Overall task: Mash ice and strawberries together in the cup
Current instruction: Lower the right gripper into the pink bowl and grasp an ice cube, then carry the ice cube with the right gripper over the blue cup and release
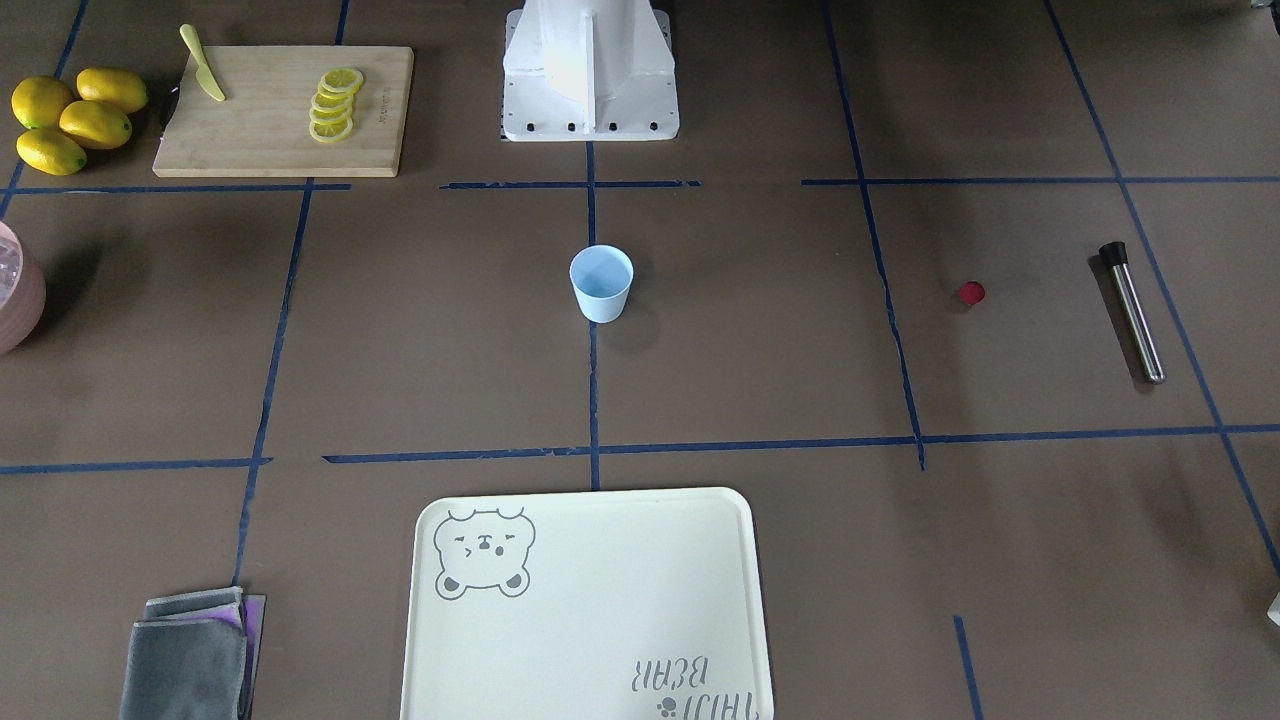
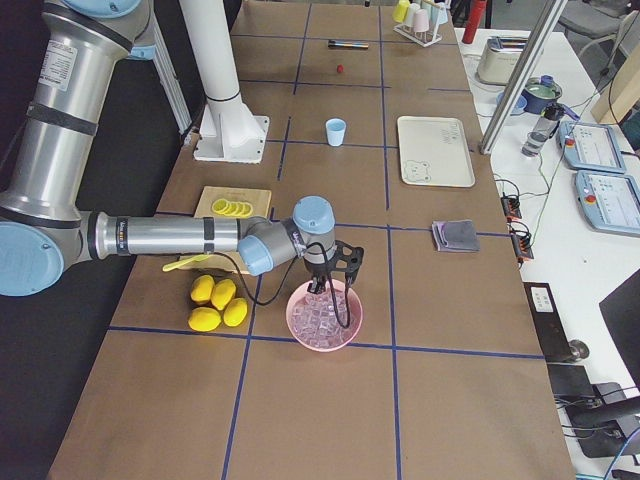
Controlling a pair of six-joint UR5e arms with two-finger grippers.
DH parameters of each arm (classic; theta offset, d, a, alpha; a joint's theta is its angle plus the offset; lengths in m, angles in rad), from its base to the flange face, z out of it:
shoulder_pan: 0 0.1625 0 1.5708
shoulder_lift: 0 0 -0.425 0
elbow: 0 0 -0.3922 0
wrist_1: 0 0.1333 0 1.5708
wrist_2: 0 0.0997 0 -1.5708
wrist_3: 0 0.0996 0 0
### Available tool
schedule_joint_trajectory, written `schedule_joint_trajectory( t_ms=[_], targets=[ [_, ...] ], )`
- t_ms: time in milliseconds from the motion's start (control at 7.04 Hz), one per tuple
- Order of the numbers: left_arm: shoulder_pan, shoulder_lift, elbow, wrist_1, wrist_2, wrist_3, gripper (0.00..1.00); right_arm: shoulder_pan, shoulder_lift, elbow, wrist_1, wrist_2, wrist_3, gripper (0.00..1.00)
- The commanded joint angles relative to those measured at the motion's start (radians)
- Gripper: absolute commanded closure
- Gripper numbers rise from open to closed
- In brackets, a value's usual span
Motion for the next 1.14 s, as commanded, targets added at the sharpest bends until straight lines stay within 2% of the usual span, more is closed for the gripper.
schedule_joint_trajectory(
  t_ms=[0,284,426,568,853,995],
  targets=[
    [0.001,0.001,-0.004,0.000,0.000,-0.005,0.00,-0.082,0.095,0.103,-0.004,0.010,0.243,1.00],
    [0.000,0.001,-0.004,0.000,0.000,-0.006,0.00,-0.250,0.327,0.120,-0.010,-0.013,0.609,0.99],
    [0.001,0.001,-0.004,0.000,0.000,-0.005,0.00,-0.354,0.449,0.116,-0.014,-0.058,0.756,0.99],
    [0.001,0.001,-0.004,0.000,0.002,-0.005,0.00,-0.486,0.548,0.093,-0.016,-0.159,0.856,0.99],
    [0.001,0.001,-0.005,-0.002,0.000,-0.003,0.00,-0.637,0.806,-0.036,-0.121,-0.313,0.975,0.98],
    [0.001,-0.001,-0.010,-0.002,0.000,-0.003,0.00,-0.682,0.871,-0.106,-0.116,-0.388,1.036,0.98]
  ],
)
